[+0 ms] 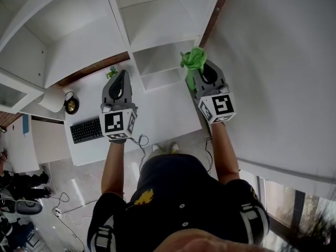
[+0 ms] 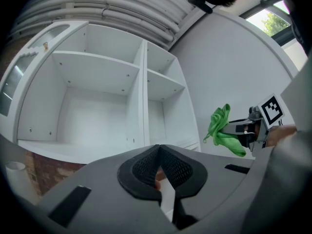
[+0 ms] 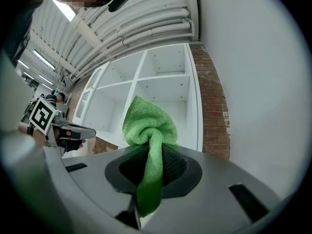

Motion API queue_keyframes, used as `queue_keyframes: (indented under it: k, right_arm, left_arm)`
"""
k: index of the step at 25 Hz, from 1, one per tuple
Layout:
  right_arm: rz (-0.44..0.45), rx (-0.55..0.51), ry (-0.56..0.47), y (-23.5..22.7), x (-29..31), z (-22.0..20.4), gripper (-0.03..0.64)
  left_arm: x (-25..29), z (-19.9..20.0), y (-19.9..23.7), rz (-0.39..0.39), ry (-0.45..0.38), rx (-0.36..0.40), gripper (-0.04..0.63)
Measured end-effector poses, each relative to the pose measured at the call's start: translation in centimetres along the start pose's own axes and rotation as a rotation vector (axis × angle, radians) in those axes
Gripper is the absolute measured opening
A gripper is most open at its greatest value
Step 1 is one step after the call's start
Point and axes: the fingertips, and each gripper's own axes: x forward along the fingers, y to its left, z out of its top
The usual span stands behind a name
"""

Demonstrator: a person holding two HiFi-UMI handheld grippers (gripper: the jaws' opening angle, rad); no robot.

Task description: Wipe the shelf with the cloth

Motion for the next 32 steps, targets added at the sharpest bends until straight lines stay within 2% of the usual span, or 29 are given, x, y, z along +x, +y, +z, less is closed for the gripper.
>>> queue_keyframes:
  k: [8, 14, 24, 32]
  right_arm:
    - [0.067, 0.049, -0.015, 0.5, -2.4, -0.7, 0.046]
    - [0.065, 0.056, -0.008, 3.4, -3.8, -0.7, 0.045]
    - [-0.05, 0.066, -0.002, 7.0, -3.9, 1.4, 0.045]
    - [-0.111, 0.122, -0.004, 6.2, -3.6, 0.8, 0.045]
  left_arm:
    - [-2.9, -0.7, -2.6, 0.05, 0.034, 0.004, 0.017]
    - [-6.0, -1.0, -1.5, 0.059, 0.034, -0.004, 0.017]
    - [-7.2, 0.3, 1.8, -0.053, -0.032, -0.057, 0.017]
    - [-6.2, -0.2, 2.0, -0.103, -0.031, -0.064, 0.017]
